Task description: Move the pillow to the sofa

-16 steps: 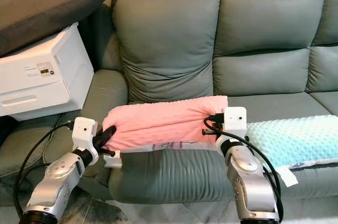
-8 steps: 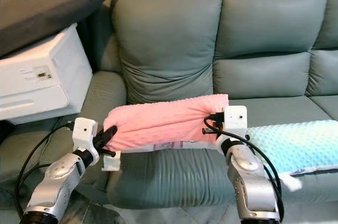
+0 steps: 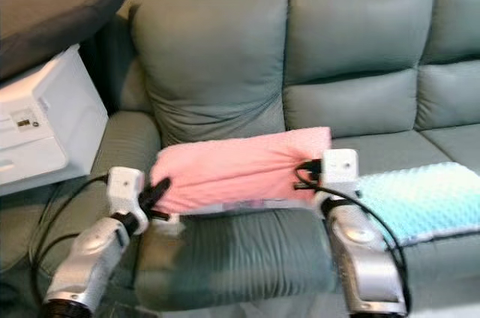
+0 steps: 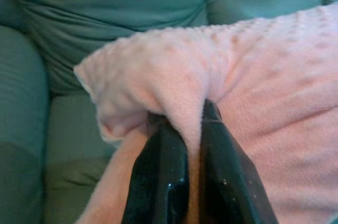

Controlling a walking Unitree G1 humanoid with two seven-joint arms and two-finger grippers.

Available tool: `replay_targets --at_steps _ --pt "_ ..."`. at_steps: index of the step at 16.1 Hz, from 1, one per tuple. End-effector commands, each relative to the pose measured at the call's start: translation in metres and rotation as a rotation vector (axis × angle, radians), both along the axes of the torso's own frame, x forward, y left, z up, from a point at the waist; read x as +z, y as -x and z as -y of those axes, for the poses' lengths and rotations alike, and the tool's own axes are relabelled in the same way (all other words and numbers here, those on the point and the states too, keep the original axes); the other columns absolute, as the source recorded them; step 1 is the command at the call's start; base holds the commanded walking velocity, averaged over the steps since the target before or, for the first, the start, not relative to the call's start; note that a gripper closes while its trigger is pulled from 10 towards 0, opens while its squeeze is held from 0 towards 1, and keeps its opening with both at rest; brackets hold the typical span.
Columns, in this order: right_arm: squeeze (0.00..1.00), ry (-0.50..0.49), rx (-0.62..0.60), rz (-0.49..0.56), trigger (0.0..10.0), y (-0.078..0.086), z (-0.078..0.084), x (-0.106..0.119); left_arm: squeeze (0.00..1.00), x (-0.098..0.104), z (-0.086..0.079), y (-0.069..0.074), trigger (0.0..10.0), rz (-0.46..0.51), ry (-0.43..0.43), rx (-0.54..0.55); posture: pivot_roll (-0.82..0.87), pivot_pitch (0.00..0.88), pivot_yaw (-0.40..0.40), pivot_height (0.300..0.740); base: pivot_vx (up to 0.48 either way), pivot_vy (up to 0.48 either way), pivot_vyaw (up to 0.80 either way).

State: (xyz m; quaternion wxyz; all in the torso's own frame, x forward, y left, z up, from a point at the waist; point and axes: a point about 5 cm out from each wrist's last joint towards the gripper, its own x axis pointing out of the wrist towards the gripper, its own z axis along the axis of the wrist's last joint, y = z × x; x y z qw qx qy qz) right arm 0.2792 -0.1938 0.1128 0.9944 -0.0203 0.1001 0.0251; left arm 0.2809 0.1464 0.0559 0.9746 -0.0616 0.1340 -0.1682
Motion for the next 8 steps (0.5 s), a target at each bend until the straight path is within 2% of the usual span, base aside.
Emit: replay_targets --at_steps 1,8 --pt "0.0 -0.002 0.0 0.037 10.0 -0.0022 -0.0017 0.0096 0.0 -0.0015 -0.0182 0.0018 10.0 -0.003 -0.036 0.057 -0.1 0.0 0.057 0.74 0.0 0.0 0.0" --pt "0.0 -0.006 0.016 0.028 10.0 -0.001 -0.0049 0.0081 0.0 -0.0032 -0.0192 0.0027 10.0 -0.012 -0.049 0.066 -0.09 0.0 0.058 0.74 0.0 0.0 0.0"
